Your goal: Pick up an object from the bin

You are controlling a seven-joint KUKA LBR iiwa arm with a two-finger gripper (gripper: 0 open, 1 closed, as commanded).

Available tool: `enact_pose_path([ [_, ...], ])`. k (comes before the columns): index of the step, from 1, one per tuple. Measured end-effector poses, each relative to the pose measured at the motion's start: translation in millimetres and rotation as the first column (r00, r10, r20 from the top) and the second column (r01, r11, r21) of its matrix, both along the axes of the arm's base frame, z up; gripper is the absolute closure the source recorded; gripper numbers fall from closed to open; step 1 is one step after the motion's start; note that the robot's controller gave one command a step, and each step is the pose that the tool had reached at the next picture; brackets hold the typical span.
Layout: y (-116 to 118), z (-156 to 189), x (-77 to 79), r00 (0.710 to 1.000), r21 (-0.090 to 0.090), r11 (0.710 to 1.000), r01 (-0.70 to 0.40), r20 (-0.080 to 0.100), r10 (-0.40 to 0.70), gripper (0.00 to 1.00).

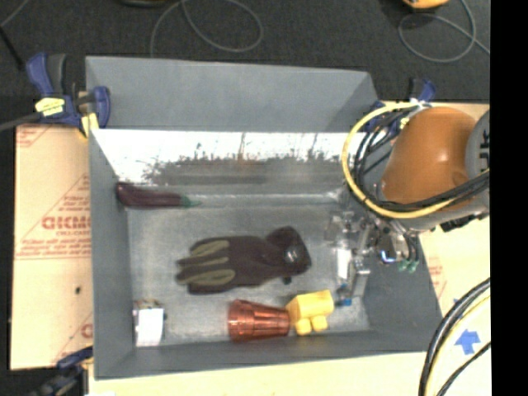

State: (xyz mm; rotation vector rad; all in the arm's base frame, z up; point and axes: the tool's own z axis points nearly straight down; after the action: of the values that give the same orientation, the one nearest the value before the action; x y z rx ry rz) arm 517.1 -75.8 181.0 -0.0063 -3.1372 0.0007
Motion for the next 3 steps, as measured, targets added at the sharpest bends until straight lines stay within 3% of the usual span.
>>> enact_pose_path([
  [1, 0, 4, 1.2, 1.000, -0.001, 1.000, -0.002, 0.007, 0.002, 0.00],
  [2, 23, -28, 23.8, 0.998, -0.004, 0.999, -0.054, 0.014, 0.054, 0.00],
  [3, 48, -89, 49.7, 0.986, -0.003, 0.986, -0.167, 0.013, 0.167, 0.00],
])
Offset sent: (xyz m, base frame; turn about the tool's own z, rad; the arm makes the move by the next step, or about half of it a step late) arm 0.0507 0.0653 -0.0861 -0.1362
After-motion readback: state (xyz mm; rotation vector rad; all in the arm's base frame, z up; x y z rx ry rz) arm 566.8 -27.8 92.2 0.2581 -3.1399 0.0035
